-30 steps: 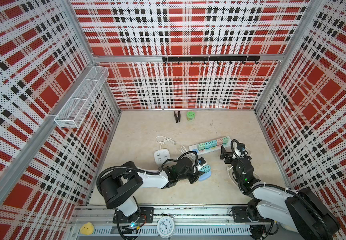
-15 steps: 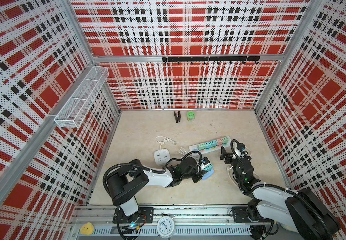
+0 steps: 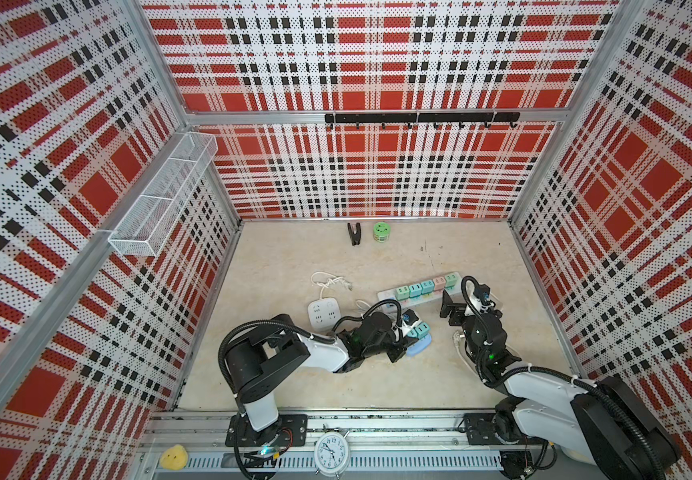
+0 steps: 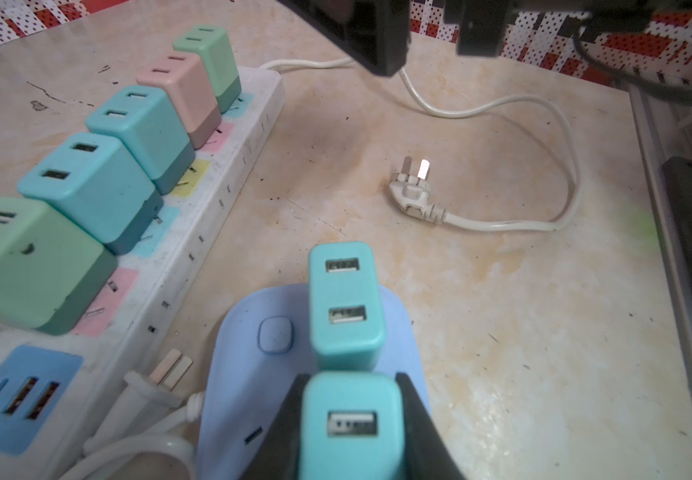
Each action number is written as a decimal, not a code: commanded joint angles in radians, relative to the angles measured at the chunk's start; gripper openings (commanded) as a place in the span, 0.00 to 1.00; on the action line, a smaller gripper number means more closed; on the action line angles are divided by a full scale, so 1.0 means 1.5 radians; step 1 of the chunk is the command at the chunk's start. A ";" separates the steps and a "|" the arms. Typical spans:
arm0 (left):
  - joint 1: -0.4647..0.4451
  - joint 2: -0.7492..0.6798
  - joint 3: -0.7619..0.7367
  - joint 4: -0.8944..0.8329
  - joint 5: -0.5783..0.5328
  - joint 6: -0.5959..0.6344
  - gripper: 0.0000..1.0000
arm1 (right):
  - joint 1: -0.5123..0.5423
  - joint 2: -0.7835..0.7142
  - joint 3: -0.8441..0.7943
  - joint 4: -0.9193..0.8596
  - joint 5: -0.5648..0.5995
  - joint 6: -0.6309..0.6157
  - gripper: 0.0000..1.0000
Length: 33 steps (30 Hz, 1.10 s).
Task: Insert the plug
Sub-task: 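Lower the teal adapter into a socket of the blue strip with the left gripper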
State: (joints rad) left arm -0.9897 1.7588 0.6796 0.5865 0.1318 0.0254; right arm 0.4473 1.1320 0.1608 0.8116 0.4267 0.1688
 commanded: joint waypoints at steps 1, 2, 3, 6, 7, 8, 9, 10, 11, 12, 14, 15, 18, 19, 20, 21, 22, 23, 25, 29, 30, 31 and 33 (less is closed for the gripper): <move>-0.001 0.045 -0.012 -0.115 -0.037 -0.027 0.00 | -0.005 -0.006 0.011 0.019 -0.007 0.006 1.00; -0.004 0.047 -0.009 -0.127 -0.049 -0.026 0.00 | -0.005 -0.007 0.011 0.018 -0.007 0.007 1.00; -0.007 0.050 -0.005 -0.142 -0.063 -0.026 0.00 | -0.006 -0.007 0.010 0.017 -0.008 0.008 1.00; -0.017 0.053 0.000 -0.165 -0.084 -0.019 0.00 | -0.008 -0.007 0.012 0.017 -0.011 0.009 1.00; -0.020 0.053 0.001 -0.169 -0.088 -0.015 0.00 | -0.008 -0.007 0.011 0.018 -0.012 0.009 1.00; -0.024 0.055 0.003 -0.176 -0.094 -0.010 0.00 | -0.009 -0.006 0.011 0.017 -0.011 0.010 1.00; -0.030 0.056 0.010 -0.191 -0.104 -0.005 0.00 | -0.010 -0.006 0.011 0.017 -0.013 0.010 1.00; -0.034 0.057 0.017 -0.205 -0.114 0.001 0.00 | -0.011 -0.006 0.011 0.017 -0.013 0.011 1.00; -0.039 0.058 0.024 -0.216 -0.121 0.006 0.00 | -0.010 -0.006 0.012 0.017 -0.013 0.012 1.00; -0.043 0.059 0.028 -0.223 -0.125 0.012 0.00 | -0.012 -0.006 0.013 0.015 -0.014 0.012 1.00; -0.044 0.059 0.035 -0.237 -0.120 0.014 0.00 | -0.013 -0.006 0.012 0.015 -0.015 0.013 1.00; -0.044 0.059 0.039 -0.247 -0.119 0.013 0.00 | -0.014 -0.007 0.012 0.013 -0.016 0.014 1.00; -0.044 0.059 0.052 -0.283 -0.113 -0.001 0.00 | -0.016 -0.007 0.013 0.012 -0.018 0.016 1.00; -0.044 0.057 0.051 -0.284 -0.107 -0.002 0.00 | -0.016 -0.007 0.013 0.012 -0.019 0.017 1.00; -0.043 0.057 0.050 -0.284 -0.103 -0.002 0.00 | -0.017 -0.007 0.012 0.012 -0.019 0.016 1.00; -0.044 0.058 0.047 -0.281 -0.102 -0.005 0.00 | -0.017 -0.007 0.014 0.012 -0.020 0.017 1.00; -0.044 0.061 0.045 -0.273 -0.102 -0.007 0.00 | -0.018 -0.007 0.014 0.011 -0.021 0.017 1.00; -0.044 0.063 0.043 -0.264 -0.099 -0.008 0.00 | -0.018 -0.008 0.013 0.011 -0.020 0.017 1.00; -0.044 0.066 0.037 -0.235 -0.087 -0.009 0.00 | -0.019 -0.009 0.012 0.010 -0.022 0.018 1.00; -0.044 0.072 0.032 -0.176 -0.048 -0.027 0.00 | -0.020 -0.011 0.011 0.007 -0.022 0.021 1.00; -0.045 0.073 0.034 -0.167 -0.037 -0.034 0.00 | -0.021 -0.012 0.011 0.006 -0.022 0.022 1.00; -0.047 0.073 0.038 -0.158 -0.029 -0.042 0.00 | -0.022 -0.013 0.011 0.005 -0.021 0.023 1.00; -0.057 0.072 0.039 -0.140 -0.023 -0.046 0.00 | -0.025 -0.013 0.011 0.004 -0.021 0.025 1.00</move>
State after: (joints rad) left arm -1.0519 1.8023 0.7704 0.4603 0.0261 -0.0109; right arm 0.4198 1.1316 0.1612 0.7967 0.4007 0.1955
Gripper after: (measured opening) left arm 0.298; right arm 0.998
